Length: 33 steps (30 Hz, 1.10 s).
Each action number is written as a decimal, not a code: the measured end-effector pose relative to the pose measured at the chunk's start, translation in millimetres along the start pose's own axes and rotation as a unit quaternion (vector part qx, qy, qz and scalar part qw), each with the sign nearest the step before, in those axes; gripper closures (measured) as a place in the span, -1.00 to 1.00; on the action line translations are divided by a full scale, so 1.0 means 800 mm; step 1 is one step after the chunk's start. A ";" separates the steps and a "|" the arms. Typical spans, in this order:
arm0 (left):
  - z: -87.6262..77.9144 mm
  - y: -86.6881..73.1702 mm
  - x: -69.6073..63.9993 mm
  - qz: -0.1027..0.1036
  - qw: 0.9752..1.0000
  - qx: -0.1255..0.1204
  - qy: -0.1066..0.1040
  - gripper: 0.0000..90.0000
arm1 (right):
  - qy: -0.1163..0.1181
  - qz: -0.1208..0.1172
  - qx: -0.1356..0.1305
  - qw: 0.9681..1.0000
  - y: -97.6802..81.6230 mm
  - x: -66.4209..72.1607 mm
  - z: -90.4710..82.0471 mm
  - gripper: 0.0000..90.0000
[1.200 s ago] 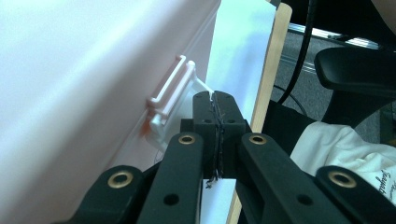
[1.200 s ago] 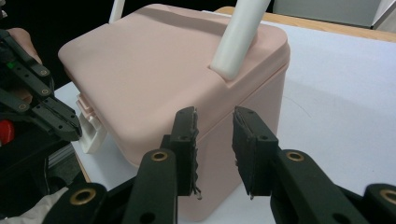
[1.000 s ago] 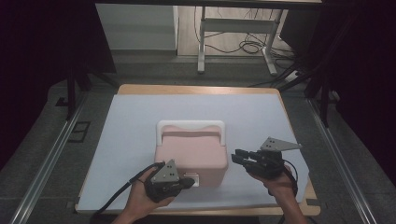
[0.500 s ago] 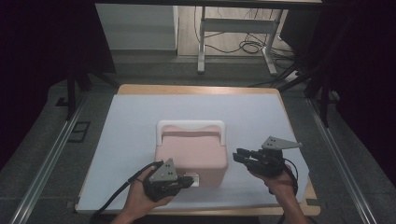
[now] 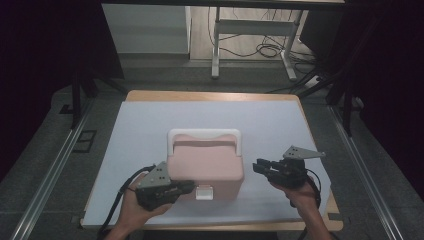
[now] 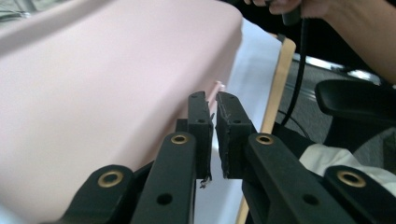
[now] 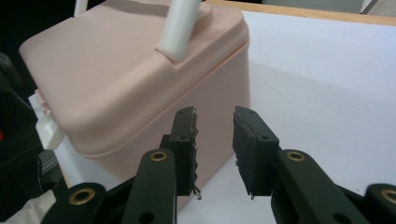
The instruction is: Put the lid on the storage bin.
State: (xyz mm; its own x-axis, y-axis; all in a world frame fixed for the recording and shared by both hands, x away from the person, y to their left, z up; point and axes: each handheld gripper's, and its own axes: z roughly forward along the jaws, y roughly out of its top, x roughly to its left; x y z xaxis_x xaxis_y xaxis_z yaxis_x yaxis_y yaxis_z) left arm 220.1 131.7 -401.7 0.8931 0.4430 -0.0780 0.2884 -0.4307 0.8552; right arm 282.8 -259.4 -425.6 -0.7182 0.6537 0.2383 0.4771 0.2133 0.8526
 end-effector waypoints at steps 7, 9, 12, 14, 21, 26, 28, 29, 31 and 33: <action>-0.038 -0.013 0.026 -0.038 0.998 -0.034 0.029 0.80 | -0.005 0.010 0.000 1.000 -0.005 -0.012 -0.001 0.54; -0.047 -0.018 0.034 -0.048 0.997 -0.040 0.044 0.74 | -0.006 0.010 0.002 1.000 -0.007 -0.016 0.000 0.52; -0.059 -0.026 0.044 -0.063 0.995 -0.049 0.057 0.69 | -0.008 0.010 0.007 1.000 -0.009 -0.020 0.002 0.50; -0.063 -0.032 0.051 -0.073 0.994 -0.051 0.064 0.66 | -0.007 0.011 0.007 1.000 -0.011 -0.023 0.004 0.49; -0.062 -0.052 0.072 -0.099 0.990 -0.041 0.089 0.64 | -0.011 0.012 0.008 1.000 -0.017 -0.031 0.007 0.47; -0.054 -0.064 0.083 -0.109 0.988 -0.028 0.103 0.58 | -0.016 0.014 0.009 1.000 -0.023 -0.038 0.010 0.45; -0.050 -0.068 0.088 -0.114 0.987 -0.024 0.107 0.55 | -0.019 0.015 0.009 1.000 -0.026 -0.041 0.010 0.44; -0.049 -0.070 0.090 -0.115 0.987 -0.021 0.109 0.54 | -0.022 0.015 0.011 1.000 -0.027 -0.043 0.011 0.43; -0.045 -0.073 0.094 -0.120 0.986 -0.017 0.113 0.53 | -0.024 0.015 0.012 1.000 -0.030 -0.047 0.012 0.42; -0.041 -0.078 0.099 -0.124 0.985 -0.012 0.116 0.52 | -0.031 0.015 0.015 0.999 -0.034 -0.051 0.014 0.41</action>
State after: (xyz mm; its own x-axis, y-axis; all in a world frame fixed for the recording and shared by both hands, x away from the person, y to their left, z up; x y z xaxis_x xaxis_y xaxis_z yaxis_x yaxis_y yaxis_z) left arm 261.3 219.3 -444.0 0.6925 0.7012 -0.1696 0.4777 -0.2695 0.8361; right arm 304.2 -283.8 -463.7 -0.6711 0.7032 0.2348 0.5146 0.2139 0.8303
